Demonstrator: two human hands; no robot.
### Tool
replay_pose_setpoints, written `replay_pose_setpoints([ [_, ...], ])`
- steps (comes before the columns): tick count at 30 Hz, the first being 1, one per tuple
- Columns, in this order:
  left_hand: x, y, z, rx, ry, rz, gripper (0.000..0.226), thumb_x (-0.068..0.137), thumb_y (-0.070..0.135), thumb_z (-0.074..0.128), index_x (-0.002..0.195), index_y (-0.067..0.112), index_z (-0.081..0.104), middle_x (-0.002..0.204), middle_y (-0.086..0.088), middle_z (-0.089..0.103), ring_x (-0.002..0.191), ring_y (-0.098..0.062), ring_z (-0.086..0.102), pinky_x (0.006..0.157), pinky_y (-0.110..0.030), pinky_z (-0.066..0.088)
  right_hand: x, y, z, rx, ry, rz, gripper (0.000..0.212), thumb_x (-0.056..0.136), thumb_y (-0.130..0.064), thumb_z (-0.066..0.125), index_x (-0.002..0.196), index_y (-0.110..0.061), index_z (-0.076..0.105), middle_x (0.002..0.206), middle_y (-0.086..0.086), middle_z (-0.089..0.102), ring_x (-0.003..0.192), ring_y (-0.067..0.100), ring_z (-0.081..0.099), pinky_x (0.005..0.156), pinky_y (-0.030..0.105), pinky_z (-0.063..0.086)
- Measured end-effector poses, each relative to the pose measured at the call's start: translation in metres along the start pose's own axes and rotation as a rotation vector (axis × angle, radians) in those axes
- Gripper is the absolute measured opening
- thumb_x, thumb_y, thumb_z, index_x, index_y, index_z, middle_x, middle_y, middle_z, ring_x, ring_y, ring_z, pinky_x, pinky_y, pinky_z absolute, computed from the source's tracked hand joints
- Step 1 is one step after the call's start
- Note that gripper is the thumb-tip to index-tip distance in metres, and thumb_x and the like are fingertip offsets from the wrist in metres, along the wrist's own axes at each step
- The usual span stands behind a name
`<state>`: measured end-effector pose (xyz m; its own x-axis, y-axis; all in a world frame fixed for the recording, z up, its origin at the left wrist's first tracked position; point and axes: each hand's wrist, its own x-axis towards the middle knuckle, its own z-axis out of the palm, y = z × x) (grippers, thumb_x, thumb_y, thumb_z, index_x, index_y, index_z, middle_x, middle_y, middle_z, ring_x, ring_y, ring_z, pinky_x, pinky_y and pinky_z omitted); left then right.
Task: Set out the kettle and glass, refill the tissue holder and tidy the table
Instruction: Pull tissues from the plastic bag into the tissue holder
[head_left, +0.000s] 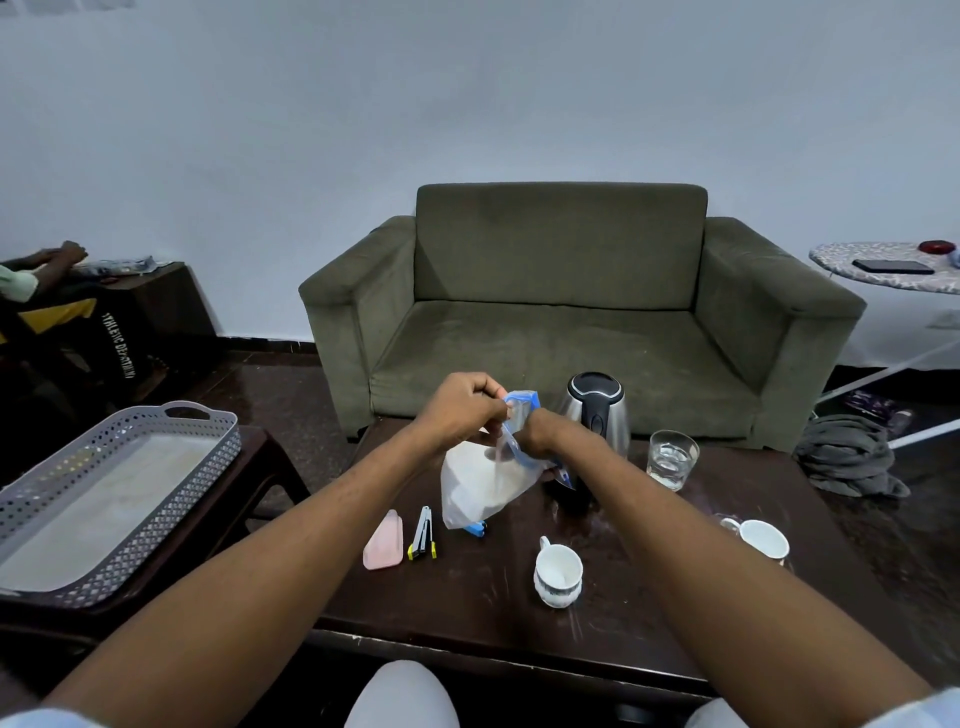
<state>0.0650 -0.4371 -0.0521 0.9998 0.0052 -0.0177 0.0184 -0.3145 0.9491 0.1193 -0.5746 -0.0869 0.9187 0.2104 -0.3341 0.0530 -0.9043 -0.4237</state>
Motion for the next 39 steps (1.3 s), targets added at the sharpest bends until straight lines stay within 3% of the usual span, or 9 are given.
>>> replay_pose_setpoints([
  [8, 0.003, 0.002, -0.005, -0.115, -0.067, 0.064, 0.021, 0.093, 0.012, 0.072, 0.100, -0.008, 0.070, 0.073, -0.012, 0.068, 0.063, -0.020, 0.062, 0.066, -0.032, 0.060, -0.014, -0.002, -0.008, 0.055, -0.025, -0.021, 0.028, 0.098, 0.004, 0.050, 0.072, -0.005, 0.048, 0.079, 0.014, 0.054, 0.059, 0.022, 0.048, 0.051, 0.031, 0.038],
  [11, 0.018, -0.007, -0.025, -0.103, 0.221, 0.091, 0.019, 0.096, 0.022, 0.072, 0.097, 0.003, 0.075, 0.080, -0.006, 0.075, 0.074, -0.021, 0.070, 0.076, -0.035, 0.057, -0.018, 0.005, -0.013, 0.277, 0.005, -0.074, 0.019, 0.098, 0.003, 0.057, 0.080, 0.007, 0.062, 0.079, 0.018, 0.058, 0.071, 0.026, 0.056, 0.062, 0.034, 0.043],
  [14, 0.028, -0.038, -0.056, 0.071, 0.511, -0.138, 0.037, 0.091, 0.030, 0.076, 0.119, 0.007, 0.069, 0.123, -0.012, 0.071, 0.117, -0.031, 0.066, 0.096, -0.039, 0.050, -0.025, 0.012, -0.020, 0.420, 0.045, -0.163, 0.021, 0.097, 0.009, 0.054, 0.103, 0.025, 0.066, 0.085, 0.017, 0.060, 0.079, 0.024, 0.055, 0.069, 0.034, 0.040],
  [18, 0.010, -0.072, -0.065, -0.206, 0.013, -0.660, 0.080, 0.082, 0.057, 0.077, 0.136, 0.006, 0.046, 0.138, -0.018, 0.060, 0.125, -0.038, 0.061, 0.093, -0.048, 0.052, -0.027, 0.017, -0.019, 0.509, 0.081, -0.230, 0.020, 0.093, 0.018, 0.046, 0.102, 0.030, 0.059, 0.088, 0.018, 0.055, 0.084, 0.024, 0.050, 0.071, 0.035, 0.037],
  [20, 0.003, -0.080, -0.057, -0.385, -0.142, -0.617, 0.077, 0.084, 0.048, 0.079, 0.136, -0.002, 0.053, 0.127, -0.017, 0.073, 0.111, -0.034, 0.074, 0.084, -0.048, 0.061, -0.028, 0.017, -0.016, 0.582, 0.077, -0.223, 0.019, 0.093, 0.017, 0.044, 0.096, 0.028, 0.059, 0.083, 0.018, 0.055, 0.077, 0.024, 0.050, 0.065, 0.031, 0.038],
  [23, 0.004, -0.079, -0.044, -0.613, -0.091, -0.463, 0.048, 0.094, 0.011, 0.069, 0.138, -0.005, 0.059, 0.108, -0.015, 0.081, 0.086, -0.026, 0.081, 0.069, -0.043, 0.068, -0.031, 0.012, -0.015, 0.629, 0.119, -0.171, 0.029, 0.098, 0.005, 0.044, 0.112, 0.022, 0.062, 0.093, 0.016, 0.058, 0.073, 0.023, 0.053, 0.063, 0.029, 0.043],
  [29, 0.007, -0.065, -0.039, -0.674, 0.025, -0.298, 0.043, 0.097, -0.003, 0.062, 0.141, -0.003, 0.057, 0.136, -0.023, 0.069, 0.121, -0.042, 0.068, 0.087, -0.062, 0.059, -0.022, -0.001, -0.021, 0.634, -0.045, 0.028, 0.047, 0.101, -0.026, 0.064, 0.140, -0.001, 0.057, 0.136, 0.015, 0.062, 0.112, 0.026, 0.058, 0.107, 0.040, 0.050],
  [34, 0.003, -0.070, -0.029, -0.765, 0.122, -0.249, 0.038, 0.108, 0.015, 0.052, 0.142, 0.000, 0.057, 0.133, -0.016, 0.072, 0.106, -0.031, 0.074, 0.088, -0.054, 0.062, -0.022, 0.019, -0.011, 0.724, 0.340, -0.100, 0.022, 0.096, -0.003, 0.058, 0.108, 0.013, 0.068, 0.118, 0.028, 0.072, 0.095, 0.032, 0.070, 0.088, 0.047, 0.058],
  [39, -0.001, -0.072, -0.023, -0.795, 0.179, -0.222, 0.034, 0.109, 0.015, 0.050, 0.140, 0.007, 0.061, 0.142, -0.013, 0.067, 0.132, -0.035, 0.063, 0.079, -0.046, 0.065, -0.015, 0.008, -0.007, 1.190, 0.326, 0.094, 0.024, 0.096, -0.010, 0.055, 0.104, 0.009, 0.068, 0.111, 0.023, 0.075, 0.083, 0.024, 0.063, 0.071, 0.035, 0.050],
])
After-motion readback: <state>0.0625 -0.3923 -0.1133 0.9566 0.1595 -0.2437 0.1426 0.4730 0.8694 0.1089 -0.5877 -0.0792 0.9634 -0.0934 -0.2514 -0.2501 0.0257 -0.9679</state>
